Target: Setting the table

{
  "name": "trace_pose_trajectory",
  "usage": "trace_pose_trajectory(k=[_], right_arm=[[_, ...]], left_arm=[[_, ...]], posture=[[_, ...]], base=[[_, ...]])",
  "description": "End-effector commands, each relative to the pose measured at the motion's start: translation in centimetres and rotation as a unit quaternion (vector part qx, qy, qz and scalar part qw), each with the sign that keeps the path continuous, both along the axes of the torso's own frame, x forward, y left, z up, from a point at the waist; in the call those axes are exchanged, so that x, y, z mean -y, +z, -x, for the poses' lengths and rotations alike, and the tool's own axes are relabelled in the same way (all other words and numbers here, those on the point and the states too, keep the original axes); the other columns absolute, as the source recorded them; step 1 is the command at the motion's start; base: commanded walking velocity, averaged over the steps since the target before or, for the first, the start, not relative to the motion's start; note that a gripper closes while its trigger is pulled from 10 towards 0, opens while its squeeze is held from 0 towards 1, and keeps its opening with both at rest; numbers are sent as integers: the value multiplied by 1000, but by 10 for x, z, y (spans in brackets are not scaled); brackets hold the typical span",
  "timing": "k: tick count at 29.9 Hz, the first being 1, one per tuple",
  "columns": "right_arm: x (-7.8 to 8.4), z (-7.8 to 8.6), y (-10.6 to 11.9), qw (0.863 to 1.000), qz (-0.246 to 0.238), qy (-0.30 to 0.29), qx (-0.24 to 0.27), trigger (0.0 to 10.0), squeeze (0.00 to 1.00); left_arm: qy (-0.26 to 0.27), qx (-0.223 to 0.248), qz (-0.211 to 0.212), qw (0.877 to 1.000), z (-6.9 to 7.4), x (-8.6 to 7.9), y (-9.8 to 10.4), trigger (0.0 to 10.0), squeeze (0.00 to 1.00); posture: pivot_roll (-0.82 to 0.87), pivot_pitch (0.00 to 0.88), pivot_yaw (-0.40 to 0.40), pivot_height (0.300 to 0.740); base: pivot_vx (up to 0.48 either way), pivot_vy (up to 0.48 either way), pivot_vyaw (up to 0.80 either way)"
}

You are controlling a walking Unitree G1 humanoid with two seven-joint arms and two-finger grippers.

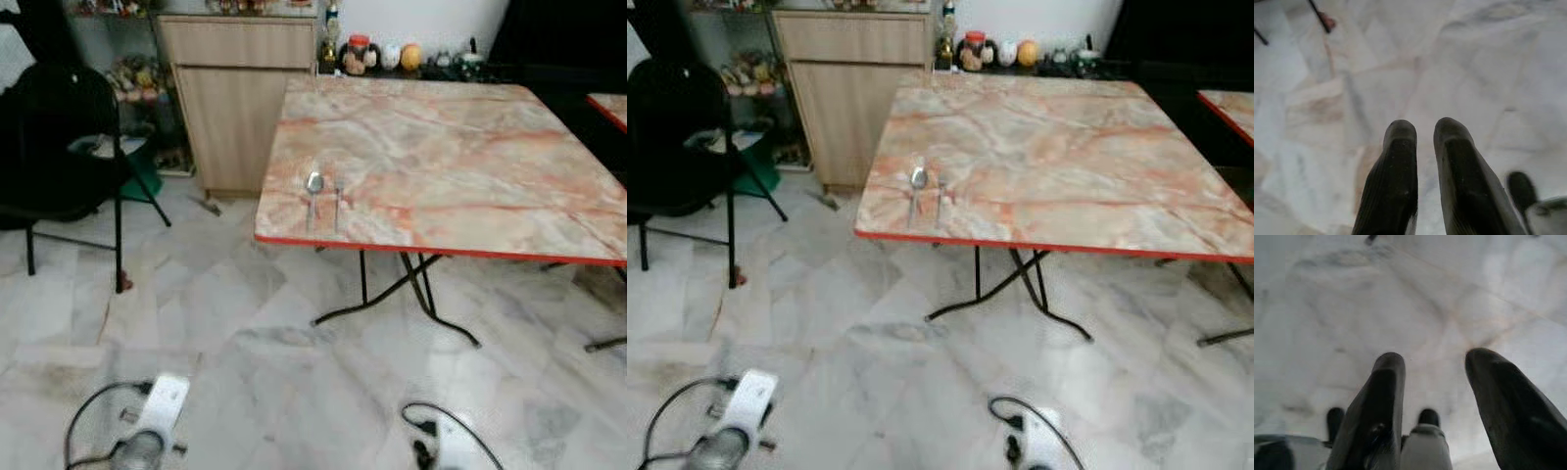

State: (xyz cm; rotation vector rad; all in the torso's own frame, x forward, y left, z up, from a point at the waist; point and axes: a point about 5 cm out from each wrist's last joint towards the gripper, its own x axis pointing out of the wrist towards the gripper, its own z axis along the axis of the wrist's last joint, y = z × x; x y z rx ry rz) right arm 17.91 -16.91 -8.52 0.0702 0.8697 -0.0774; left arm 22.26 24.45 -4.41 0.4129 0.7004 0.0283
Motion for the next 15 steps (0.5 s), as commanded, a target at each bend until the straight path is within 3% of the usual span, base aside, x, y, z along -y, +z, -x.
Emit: trace_pose_trajectory(k=[1, 15], right_arm=[[11, 4, -1, 1000, 12, -9, -2, 10000, 0], [8, 2, 0, 1000, 9, -4, 0, 10000, 0]], left_arm=[[-6, -3, 5, 1000, 1, 7, -2, 10000, 0], [-4, -3, 2, 1000, -1, 6, -2, 10000, 0]], posture=[[47, 0, -1, 740], [56, 0, -5, 740]], base=[[0, 345, 0], [0, 341, 0]])
